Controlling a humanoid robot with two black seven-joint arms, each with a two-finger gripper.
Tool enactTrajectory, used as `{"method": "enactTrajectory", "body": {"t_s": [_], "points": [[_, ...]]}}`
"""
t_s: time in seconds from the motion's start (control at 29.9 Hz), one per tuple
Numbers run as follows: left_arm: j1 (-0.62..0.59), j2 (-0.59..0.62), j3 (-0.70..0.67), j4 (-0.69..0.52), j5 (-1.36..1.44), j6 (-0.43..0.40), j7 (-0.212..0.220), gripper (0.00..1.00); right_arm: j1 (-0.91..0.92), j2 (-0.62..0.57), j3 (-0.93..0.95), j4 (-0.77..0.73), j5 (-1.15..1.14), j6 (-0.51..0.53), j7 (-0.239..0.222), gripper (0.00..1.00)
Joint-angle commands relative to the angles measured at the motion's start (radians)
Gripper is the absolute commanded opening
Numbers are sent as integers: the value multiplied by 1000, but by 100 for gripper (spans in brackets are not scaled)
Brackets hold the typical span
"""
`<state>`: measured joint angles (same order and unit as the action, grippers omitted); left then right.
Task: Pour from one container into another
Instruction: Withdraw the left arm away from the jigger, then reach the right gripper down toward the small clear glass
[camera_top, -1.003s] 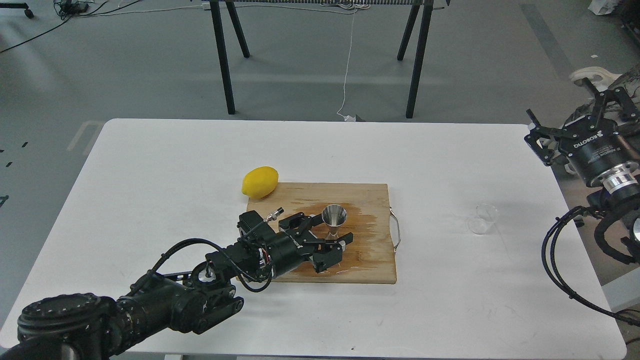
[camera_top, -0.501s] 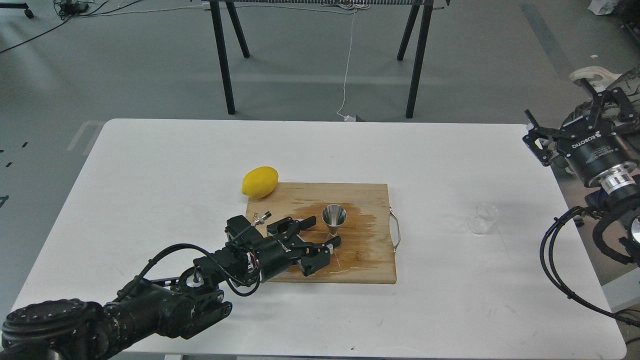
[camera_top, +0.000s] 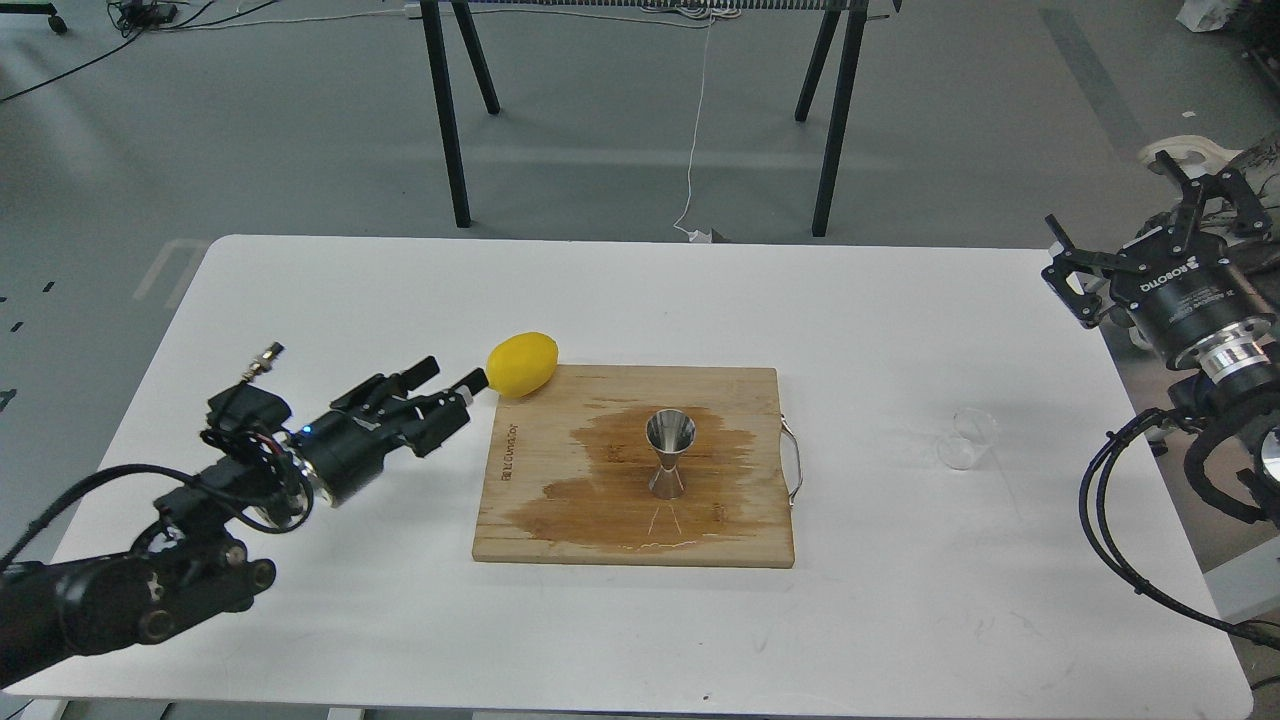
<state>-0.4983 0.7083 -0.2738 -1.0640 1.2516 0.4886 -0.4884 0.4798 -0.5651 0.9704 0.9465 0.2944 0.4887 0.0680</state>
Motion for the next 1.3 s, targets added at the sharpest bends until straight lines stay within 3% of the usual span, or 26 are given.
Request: {"method": "enactTrajectory", "body": {"t_s": [0.0, 0.17, 0.3, 0.5, 0.67, 0.87, 1.0, 1.14, 1.27], "points": [[-5, 91, -141, -51, -148, -162, 0, 85, 48, -3, -28, -6, -21, 0, -4, 99], [1, 161, -297, -45, -221, -609, 0, 87, 128, 25, -143, -32, -69, 0, 3, 99], [-11, 207, -361, -33, -380, -977, 0, 88, 204, 109, -193, -136, -70, 0, -5, 99], [-45, 178, -421, 24, -696, -977, 0, 95, 224, 160, -83, -135, -14, 0, -5, 98], [-36, 171, -421, 27, -755, -977, 0, 95, 178, 151, -13, -54, 331, -8, -13, 98], [-5, 134, -421, 27, -753, -977, 0, 95, 31, -50, 69, 327, 627, -569, -14, 98], [1, 108, -421, 27, -750, -977, 0, 95, -122, -94, 206, 495, 643, -725, -7, 98], [6, 89, -421, 27, -747, -977, 0, 95, -269, -105, 353, 629, 643, -968, 19, 97], [23, 88, -421, 27, -747, -977, 0, 95, -335, -104, 379, 649, 641, -977, 23, 97]]}}
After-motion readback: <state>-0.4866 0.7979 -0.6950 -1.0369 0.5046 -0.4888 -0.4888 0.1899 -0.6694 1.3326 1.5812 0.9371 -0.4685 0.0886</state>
